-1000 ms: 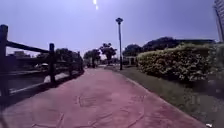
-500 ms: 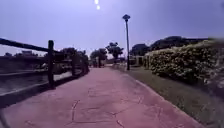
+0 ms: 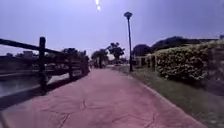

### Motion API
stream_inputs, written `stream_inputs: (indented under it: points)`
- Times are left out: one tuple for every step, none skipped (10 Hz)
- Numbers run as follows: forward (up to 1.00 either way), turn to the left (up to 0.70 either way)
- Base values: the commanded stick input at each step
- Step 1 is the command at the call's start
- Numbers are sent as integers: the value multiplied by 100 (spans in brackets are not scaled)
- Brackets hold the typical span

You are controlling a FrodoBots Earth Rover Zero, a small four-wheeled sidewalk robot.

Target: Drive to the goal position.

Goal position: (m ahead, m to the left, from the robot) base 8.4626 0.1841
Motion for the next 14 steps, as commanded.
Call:
stream_inputs:
  points:
    - [100,1]
    - [100,1]
    - [100,1]
    - [100,1]
    - [100,1]
    - [100,1]
    - [100,1]
    - [100,1]
    - [100,1]
    - [100,1]
    - [100,1]
    - [100,1]
    - [100,1]
    - [100,1]
